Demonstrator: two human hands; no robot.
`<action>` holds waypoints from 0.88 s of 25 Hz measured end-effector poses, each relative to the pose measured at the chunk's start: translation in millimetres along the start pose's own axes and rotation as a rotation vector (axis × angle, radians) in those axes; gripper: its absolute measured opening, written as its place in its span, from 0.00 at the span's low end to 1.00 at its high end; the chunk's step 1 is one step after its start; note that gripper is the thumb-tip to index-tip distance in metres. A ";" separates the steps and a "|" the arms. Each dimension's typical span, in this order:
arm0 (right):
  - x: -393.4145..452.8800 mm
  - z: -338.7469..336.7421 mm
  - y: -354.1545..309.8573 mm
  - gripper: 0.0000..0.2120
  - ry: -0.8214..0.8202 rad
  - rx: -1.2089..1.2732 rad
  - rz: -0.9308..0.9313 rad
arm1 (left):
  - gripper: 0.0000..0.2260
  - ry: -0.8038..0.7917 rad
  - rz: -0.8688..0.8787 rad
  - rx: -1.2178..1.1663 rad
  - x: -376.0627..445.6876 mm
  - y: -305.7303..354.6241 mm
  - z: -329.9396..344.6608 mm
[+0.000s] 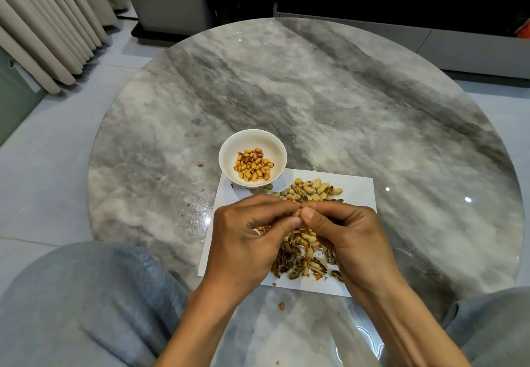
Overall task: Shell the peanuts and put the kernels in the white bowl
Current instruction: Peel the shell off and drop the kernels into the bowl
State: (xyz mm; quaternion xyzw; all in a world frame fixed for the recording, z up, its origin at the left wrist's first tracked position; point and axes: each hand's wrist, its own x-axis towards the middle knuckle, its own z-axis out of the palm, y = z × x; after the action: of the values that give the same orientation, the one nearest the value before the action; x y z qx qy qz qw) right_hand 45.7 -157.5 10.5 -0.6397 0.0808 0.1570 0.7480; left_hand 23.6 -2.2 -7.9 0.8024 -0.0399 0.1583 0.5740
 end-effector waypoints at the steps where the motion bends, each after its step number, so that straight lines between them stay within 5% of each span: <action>1: -0.2 0.5 -0.6 0.07 0.010 0.027 0.007 | 0.10 0.004 -0.028 -0.043 -0.5 -0.9 1.1; 7: -5.1 7.4 0.1 0.03 0.084 -0.062 -0.100 | 0.10 -0.016 -0.257 -0.286 2.3 3.2 2.6; 11: -5.8 9.4 0.7 0.04 0.095 -0.062 -0.130 | 0.11 -0.074 -0.153 -0.215 2.8 1.2 2.2; 22: -8.4 21.4 8.6 0.05 0.165 0.047 -0.170 | 0.12 0.138 -0.464 -0.593 -2.7 13.1 18.4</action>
State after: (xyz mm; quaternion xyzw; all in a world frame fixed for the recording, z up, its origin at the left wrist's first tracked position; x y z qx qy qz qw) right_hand 33.2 -136.5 8.8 -0.6372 0.0912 0.0380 0.7643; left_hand 21.7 -24.1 -2.2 0.5767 0.1375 0.0597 0.8031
